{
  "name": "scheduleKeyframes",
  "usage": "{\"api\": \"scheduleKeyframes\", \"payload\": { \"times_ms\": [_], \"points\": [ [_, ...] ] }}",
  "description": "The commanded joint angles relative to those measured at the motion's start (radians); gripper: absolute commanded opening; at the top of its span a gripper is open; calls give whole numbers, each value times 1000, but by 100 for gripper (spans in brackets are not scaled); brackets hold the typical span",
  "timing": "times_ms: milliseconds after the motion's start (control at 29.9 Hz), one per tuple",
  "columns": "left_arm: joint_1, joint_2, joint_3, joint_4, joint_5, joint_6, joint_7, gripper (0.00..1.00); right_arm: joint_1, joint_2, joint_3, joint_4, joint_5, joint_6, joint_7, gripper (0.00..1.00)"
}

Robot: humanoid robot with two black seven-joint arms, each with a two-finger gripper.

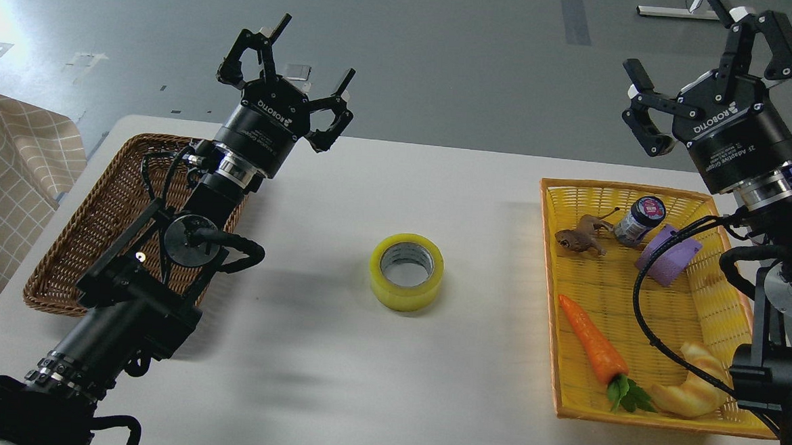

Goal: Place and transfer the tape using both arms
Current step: 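Withdraw the right gripper back above the yellow tray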

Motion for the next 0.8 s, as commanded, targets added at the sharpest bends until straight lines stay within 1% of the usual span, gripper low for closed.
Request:
{"api": "scheduleKeyframes", "payload": {
  "times_ms": [0,134,434,602,769],
  "points": [
    [0,-3,0,-2,1,0,0,98,3,27,0,-53,161,0,0,100],
    [0,12,2,1,1,0,2,98,1,30,11,-105,250,0,0,100],
    [-3,18,2,3,3,0,5,98,-71,30,5,-109,424,0,-14,100],
    [-6,20,3,5,6,0,15,98,-105,30,11,-108,430,0,-12,100],
    [-1,29,0,3,3,0,9,98,-123,30,22,-106,435,0,-11,100]
  ]
}}
